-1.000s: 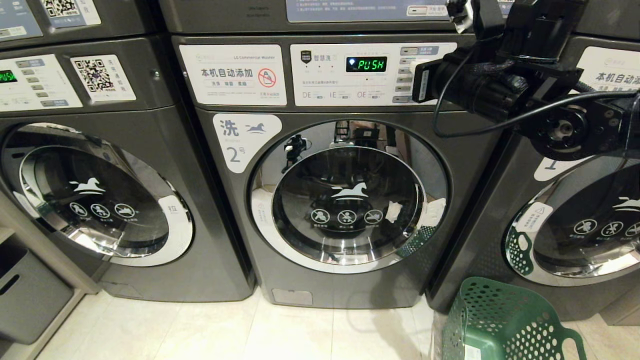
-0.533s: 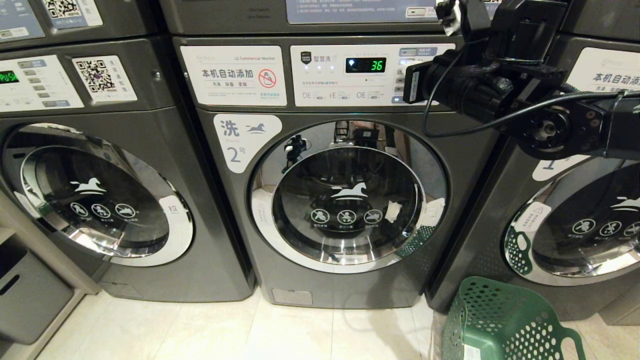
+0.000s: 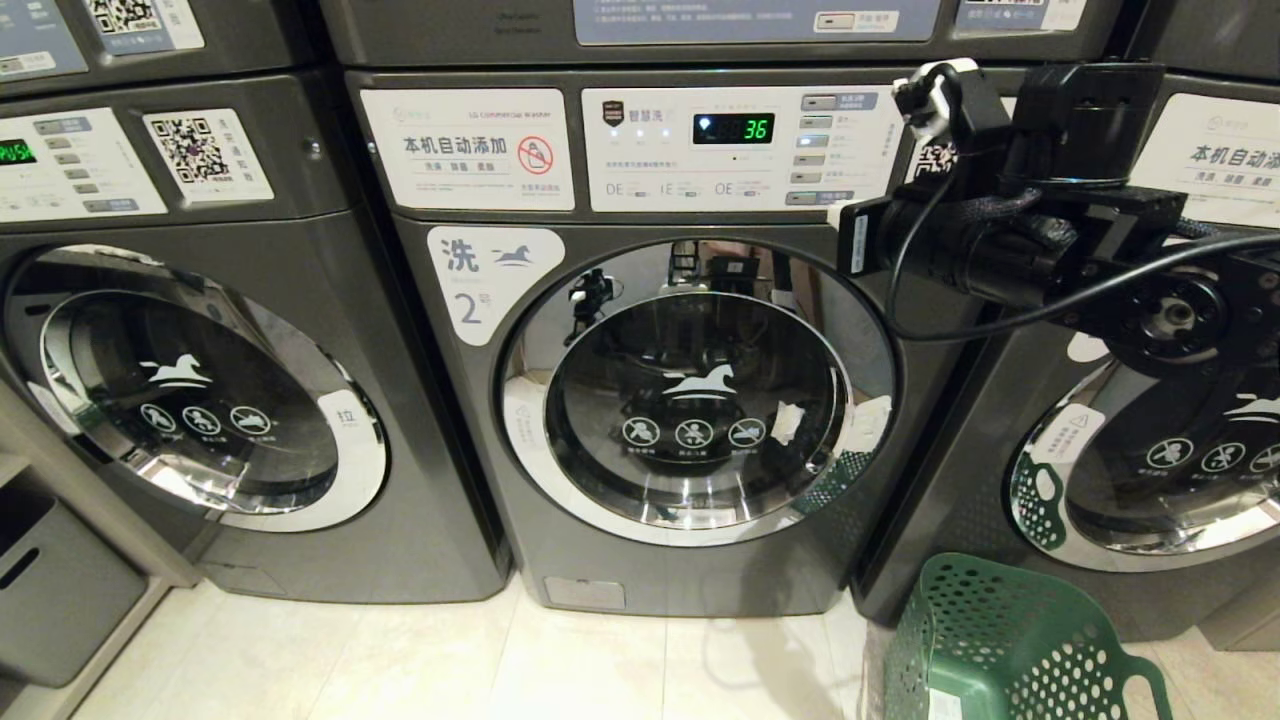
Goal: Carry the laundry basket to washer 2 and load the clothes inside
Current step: Press the washing machine switch
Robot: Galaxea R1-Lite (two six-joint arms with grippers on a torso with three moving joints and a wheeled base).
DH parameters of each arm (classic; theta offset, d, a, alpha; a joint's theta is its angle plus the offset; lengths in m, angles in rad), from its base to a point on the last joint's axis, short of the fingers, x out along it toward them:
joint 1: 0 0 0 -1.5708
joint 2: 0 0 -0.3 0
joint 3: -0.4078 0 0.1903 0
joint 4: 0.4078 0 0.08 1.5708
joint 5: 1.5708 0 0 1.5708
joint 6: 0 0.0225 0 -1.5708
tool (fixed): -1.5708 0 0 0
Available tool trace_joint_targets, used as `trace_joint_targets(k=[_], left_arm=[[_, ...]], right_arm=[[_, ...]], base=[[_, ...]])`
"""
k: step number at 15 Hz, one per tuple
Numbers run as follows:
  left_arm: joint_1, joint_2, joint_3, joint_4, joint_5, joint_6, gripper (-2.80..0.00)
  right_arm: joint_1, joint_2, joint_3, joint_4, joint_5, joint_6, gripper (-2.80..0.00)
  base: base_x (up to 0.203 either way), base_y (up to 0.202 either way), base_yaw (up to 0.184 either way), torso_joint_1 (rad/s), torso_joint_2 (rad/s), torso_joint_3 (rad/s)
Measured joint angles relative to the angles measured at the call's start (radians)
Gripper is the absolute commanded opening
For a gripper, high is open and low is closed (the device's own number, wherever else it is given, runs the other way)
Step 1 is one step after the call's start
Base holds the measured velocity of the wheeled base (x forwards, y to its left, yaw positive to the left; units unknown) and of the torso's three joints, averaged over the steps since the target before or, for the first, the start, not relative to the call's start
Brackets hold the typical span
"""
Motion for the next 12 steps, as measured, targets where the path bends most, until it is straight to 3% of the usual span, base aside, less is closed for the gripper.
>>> trace_joint_targets(k=[4, 12], left_arm=[[0.001, 0.0, 0.0, 0.0, 0.0, 0.0, -2.8], [0.001, 0.0, 0.0, 0.0, 0.0, 0.0, -2.8]], right_arm=[[-0.001, -0.054, 0.063, -0.01, -0.024, 0.038, -2.8], [0.0, -0.009, 0.046, -0.064, -0.022, 0.039, -2.8]], base=[[0.0, 0.0, 0.0, 0.0, 0.0, 0.0], [0.0, 0.0, 0.0, 0.0, 0.0, 0.0]])
